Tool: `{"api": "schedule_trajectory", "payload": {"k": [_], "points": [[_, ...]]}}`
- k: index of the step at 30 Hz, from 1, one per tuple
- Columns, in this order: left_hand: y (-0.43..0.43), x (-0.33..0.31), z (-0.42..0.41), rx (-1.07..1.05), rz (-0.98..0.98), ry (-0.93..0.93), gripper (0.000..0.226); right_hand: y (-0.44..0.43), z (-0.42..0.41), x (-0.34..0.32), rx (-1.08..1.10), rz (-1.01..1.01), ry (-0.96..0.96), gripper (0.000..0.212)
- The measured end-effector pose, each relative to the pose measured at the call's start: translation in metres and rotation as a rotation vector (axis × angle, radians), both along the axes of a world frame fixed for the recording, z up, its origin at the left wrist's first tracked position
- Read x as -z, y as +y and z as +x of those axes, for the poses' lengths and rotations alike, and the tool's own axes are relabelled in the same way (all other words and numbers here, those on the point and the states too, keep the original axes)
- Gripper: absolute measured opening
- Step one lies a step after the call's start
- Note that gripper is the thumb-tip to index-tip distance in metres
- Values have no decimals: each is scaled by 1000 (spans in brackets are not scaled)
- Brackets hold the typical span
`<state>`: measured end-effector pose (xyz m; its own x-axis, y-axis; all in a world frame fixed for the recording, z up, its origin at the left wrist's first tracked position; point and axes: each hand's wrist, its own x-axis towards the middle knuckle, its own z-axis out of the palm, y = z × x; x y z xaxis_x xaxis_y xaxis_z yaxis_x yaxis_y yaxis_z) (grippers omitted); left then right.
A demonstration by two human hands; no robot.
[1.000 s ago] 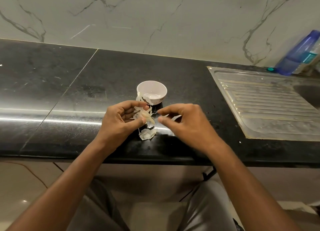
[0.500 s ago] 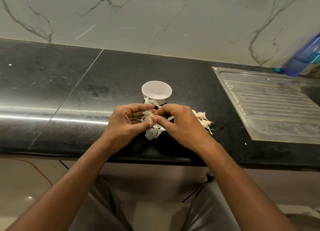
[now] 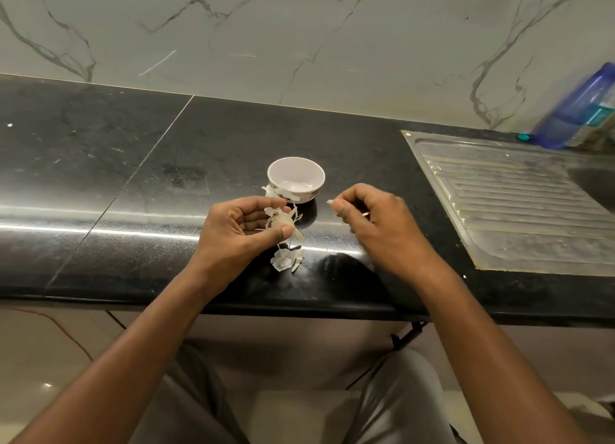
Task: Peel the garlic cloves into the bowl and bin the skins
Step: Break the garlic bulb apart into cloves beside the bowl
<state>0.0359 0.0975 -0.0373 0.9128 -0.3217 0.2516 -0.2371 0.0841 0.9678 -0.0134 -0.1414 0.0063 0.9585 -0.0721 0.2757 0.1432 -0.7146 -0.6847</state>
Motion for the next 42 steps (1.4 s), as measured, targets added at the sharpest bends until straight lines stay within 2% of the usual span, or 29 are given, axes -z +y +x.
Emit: {"api": "schedule_trajectory", "payload": {"k": [3,6,9,12,22,27,30,34,38,42], "points": [[1,2,2,11,-2,3,50,-25,-6,-7,94,-30,3,13],[2,3,3,29,6,2,52,-44,-11,-4,197,-197,-9,12],[2,3,3,28,16,-6,50,-52,-12,4,216,-338,7,13],[2,3,3,22,16,-7,48,-55,-13,10,199,-389,33,13],[1,3,1,47,-42,21,45,-42,-17,-5,216,-192,-76,10],[1,1,-1,56,-53,35,48,5,-17,-5,-6,21,-45,9],[2,-2,-2,73,-39,32,50,26,-12,0,-129,85,1,18],[4,-6,-4,106,-43,36,53,36,-2,5,-195,91,32,25],[6,-7,-4,130,-54,66,50,33,5,5,-213,84,31,20],[7,-6,-1,123,-58,92,46,35,6,6,-258,-74,-53,17]]}}
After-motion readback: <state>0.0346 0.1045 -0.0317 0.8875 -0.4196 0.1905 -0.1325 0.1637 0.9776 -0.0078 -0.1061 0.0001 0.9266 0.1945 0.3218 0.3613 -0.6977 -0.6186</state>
